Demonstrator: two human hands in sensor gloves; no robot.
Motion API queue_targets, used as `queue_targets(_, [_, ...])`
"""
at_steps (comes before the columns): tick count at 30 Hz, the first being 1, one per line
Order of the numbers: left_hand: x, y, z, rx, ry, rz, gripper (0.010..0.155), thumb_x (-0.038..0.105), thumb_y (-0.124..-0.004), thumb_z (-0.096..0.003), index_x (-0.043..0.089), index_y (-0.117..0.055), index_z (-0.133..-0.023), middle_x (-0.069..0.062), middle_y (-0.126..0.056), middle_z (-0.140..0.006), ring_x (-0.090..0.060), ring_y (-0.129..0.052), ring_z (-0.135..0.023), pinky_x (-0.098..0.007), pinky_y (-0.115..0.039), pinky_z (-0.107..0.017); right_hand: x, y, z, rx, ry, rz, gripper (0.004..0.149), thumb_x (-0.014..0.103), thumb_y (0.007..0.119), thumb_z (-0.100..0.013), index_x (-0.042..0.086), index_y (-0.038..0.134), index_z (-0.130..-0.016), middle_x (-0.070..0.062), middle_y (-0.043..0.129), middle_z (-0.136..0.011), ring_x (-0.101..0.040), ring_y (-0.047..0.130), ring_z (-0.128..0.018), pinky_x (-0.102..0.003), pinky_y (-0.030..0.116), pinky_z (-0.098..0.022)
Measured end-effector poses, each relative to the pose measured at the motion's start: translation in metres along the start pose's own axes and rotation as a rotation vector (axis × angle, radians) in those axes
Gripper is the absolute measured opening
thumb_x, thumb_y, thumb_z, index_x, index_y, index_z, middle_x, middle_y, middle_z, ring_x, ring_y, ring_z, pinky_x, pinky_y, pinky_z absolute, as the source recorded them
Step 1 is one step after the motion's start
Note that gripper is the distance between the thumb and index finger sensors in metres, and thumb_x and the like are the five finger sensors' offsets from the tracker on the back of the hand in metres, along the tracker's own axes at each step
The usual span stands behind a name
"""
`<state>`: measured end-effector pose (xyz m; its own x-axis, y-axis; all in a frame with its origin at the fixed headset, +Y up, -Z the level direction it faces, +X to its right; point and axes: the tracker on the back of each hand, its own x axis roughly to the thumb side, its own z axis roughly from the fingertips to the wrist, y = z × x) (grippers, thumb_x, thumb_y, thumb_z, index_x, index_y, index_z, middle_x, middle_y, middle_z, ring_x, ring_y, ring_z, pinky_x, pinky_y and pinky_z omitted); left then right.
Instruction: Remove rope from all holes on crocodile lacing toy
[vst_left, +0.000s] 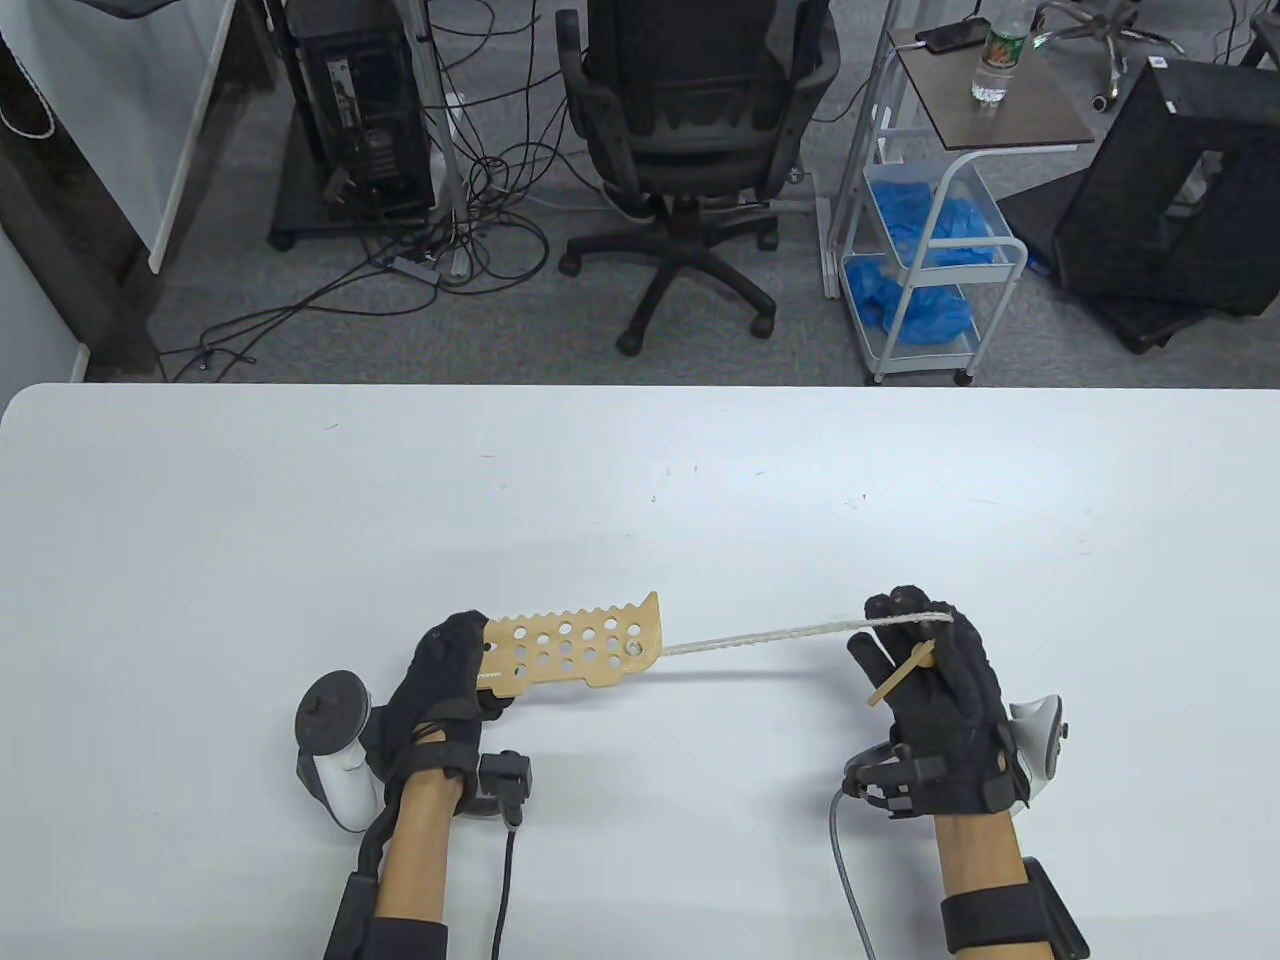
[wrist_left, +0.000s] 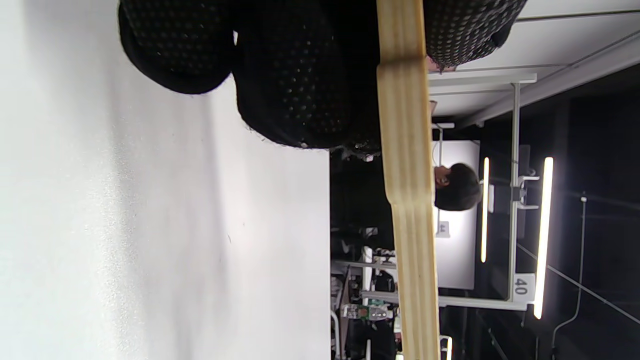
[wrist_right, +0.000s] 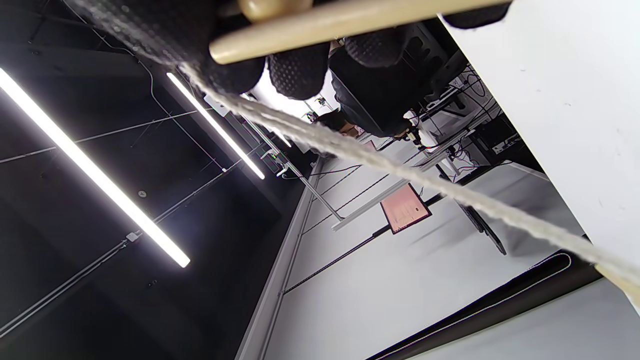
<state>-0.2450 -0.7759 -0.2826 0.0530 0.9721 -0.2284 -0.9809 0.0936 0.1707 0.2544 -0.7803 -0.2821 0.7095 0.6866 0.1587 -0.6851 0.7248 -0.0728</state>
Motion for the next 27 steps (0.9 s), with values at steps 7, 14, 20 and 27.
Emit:
queue_targets(7, [-0.003, 0.006, -0.001, 0.035, 0.026, -0.013, 0.050, 0.050, -0.069, -0.0540, 0.029, -0.070, -0.099, 0.004, -0.099, -0.067, -0.013, -0.100, -0.045, -0.042, -0.085, -0.048, 0.005, -0.005, -0.001, -0.021, -0.030, -0.029, 0.038, 0.035, 0.077, -0.048, 0.017, 0.077, -0.081, -0.009, 0.074, -0.098, -0.045, 0.061, -0.095, -0.072, 0.049, -0.065])
queue_targets(14, [-0.002, 0.021, 0.000, 0.181, 0.075, -0.186, 0.052, 0.049, -0.069, -0.0537, 0.028, -0.068, -0.101, 0.002, -0.099, -0.071, -0.015, -0.100, -0.049, -0.043, -0.084, -0.050, 0.012, -0.009, -0.001, -0.022, -0.062, -0.028, 0.038, 0.035, 0.076, -0.048, 0.019, 0.076, -0.082, -0.008, 0.073, -0.099, -0.045, 0.059, -0.096, -0.071, 0.049, -0.066])
queue_targets(20, [-0.003, 0.028, 0.001, 0.283, 0.136, -0.307, 0.052, 0.048, -0.071, -0.0523, 0.028, -0.071, -0.100, 0.000, -0.100, -0.070, -0.016, -0.101, -0.048, -0.044, -0.085, -0.049, 0.011, -0.010, -0.001, -0.024, -0.059, -0.030, 0.038, 0.035, 0.076, -0.048, 0.019, 0.076, -0.082, -0.008, 0.073, -0.099, -0.045, 0.059, -0.096, -0.071, 0.049, -0.066])
queue_targets(27, [-0.004, 0.031, 0.002, 0.365, 0.174, -0.415, 0.057, 0.045, -0.074, -0.0515, 0.026, -0.068, -0.105, -0.003, -0.099, -0.079, -0.017, -0.100, -0.050, -0.043, -0.085, -0.047, 0.010, -0.012, -0.002, -0.026, -0.054, -0.020, 0.038, 0.035, 0.076, -0.048, 0.019, 0.076, -0.082, -0.008, 0.073, -0.099, -0.045, 0.059, -0.096, -0.071, 0.048, -0.066])
